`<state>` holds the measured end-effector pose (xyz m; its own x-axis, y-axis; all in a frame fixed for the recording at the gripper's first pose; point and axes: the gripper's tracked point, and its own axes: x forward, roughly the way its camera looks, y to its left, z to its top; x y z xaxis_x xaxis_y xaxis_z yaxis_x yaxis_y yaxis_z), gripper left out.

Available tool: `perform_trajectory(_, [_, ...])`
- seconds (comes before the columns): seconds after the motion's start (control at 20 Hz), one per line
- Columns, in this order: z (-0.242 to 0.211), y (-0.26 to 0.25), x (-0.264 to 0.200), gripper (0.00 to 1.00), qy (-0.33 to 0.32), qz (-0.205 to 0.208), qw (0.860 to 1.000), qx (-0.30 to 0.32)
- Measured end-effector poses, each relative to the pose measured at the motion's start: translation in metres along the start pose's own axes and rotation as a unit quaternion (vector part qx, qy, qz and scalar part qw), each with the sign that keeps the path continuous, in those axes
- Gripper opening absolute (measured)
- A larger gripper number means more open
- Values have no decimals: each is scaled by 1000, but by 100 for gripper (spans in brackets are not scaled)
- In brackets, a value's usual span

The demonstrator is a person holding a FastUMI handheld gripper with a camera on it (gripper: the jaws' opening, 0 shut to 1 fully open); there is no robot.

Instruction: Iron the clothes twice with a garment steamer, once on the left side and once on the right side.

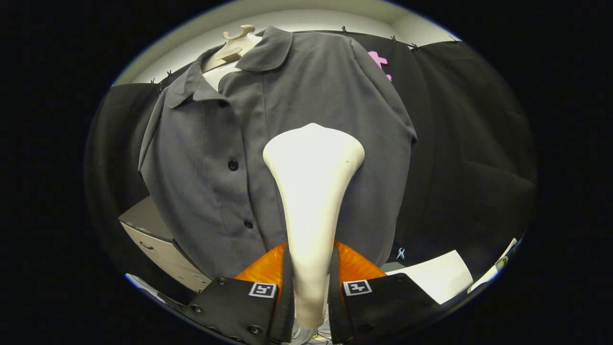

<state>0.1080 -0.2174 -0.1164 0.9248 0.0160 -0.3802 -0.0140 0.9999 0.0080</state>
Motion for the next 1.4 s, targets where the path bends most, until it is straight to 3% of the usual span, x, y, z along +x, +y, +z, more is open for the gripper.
perform_trajectory(1.4, [-180, -43, 26, 37, 134, -11, 991, 18])
